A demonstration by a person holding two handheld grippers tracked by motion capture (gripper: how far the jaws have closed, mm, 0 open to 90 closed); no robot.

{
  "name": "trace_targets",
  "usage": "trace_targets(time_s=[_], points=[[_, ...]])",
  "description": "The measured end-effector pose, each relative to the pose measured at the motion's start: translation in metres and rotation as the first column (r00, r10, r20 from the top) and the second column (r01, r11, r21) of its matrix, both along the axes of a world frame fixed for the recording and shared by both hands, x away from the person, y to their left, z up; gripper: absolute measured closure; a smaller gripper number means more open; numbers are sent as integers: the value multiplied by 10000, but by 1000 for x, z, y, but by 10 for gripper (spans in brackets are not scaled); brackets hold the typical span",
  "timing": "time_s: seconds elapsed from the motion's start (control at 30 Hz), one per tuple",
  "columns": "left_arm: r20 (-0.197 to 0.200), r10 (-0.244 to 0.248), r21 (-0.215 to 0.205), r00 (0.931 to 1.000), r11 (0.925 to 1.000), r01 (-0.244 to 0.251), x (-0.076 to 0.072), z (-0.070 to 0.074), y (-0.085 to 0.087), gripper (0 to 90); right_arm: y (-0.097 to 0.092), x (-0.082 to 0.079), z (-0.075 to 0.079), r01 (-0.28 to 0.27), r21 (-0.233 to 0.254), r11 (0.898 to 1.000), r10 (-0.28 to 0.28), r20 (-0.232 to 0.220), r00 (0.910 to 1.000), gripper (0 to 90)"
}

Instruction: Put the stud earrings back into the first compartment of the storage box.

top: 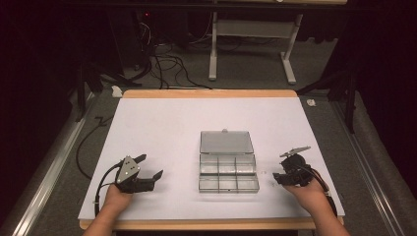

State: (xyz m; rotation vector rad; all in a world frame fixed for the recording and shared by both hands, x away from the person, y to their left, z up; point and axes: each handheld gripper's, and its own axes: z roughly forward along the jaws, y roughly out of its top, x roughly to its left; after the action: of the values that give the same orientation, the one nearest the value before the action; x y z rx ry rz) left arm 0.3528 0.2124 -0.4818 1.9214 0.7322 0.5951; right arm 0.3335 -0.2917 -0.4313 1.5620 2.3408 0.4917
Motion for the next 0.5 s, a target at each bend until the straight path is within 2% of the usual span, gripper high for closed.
trace_targets(time_s=[0.23,0.5], points=[[30,-30,-72,10000,10000,30,-1,0,0,150,1,4,-3,129,-84,9999,-135,-759,9970,501],[137,-162,82,9998,9998,161,-2,0,-1,150,5,11,-2,-142,-371,9992,88,-1425,9898,509]])
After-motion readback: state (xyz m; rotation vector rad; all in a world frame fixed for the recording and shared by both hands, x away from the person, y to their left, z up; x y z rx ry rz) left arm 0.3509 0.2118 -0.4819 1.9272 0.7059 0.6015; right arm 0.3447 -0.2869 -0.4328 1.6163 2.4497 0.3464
